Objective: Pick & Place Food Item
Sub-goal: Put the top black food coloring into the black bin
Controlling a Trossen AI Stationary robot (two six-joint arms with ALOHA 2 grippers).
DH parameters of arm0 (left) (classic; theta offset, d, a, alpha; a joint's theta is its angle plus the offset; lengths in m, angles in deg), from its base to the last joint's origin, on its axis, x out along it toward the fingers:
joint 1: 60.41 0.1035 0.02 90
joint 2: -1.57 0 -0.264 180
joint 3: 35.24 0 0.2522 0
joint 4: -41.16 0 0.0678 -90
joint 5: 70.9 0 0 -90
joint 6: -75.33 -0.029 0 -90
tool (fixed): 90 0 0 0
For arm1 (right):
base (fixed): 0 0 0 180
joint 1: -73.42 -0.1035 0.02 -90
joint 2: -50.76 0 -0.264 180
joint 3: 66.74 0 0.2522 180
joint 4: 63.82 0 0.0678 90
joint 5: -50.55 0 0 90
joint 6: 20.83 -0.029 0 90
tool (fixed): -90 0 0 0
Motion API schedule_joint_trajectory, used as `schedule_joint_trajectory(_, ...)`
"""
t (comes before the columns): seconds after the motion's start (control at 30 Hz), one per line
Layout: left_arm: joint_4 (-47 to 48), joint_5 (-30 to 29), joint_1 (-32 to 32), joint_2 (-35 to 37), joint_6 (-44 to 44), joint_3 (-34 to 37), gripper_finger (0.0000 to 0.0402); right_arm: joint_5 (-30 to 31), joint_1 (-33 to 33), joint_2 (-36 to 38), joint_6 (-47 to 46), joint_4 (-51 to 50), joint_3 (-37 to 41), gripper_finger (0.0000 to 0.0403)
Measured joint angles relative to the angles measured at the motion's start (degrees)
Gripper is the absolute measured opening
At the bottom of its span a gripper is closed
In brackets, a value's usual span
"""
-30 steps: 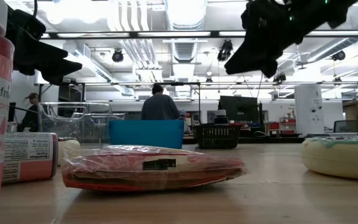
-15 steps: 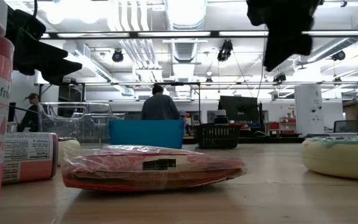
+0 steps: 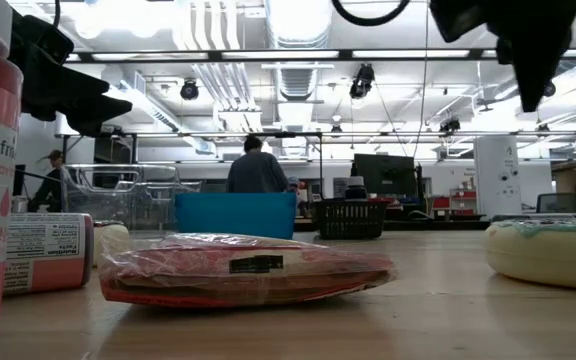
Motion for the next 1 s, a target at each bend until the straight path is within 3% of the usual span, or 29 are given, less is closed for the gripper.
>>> schedule_joint_trajectory(0.47, 0.0, 0.0, 0.0, 0.0, 0.0, 0.0, 0.0273, -2.3, -1.6, 2.2, -7.9, 1.3, 7.4, 0.0199)
schedule_joint_trajectory(1.0, 0.0, 0.0, 0.0, 0.0, 0.0, 0.0, 0.0273, -3.9, -1.6, 2.1, -1.7, 11.5, 19.2, 0.0199)
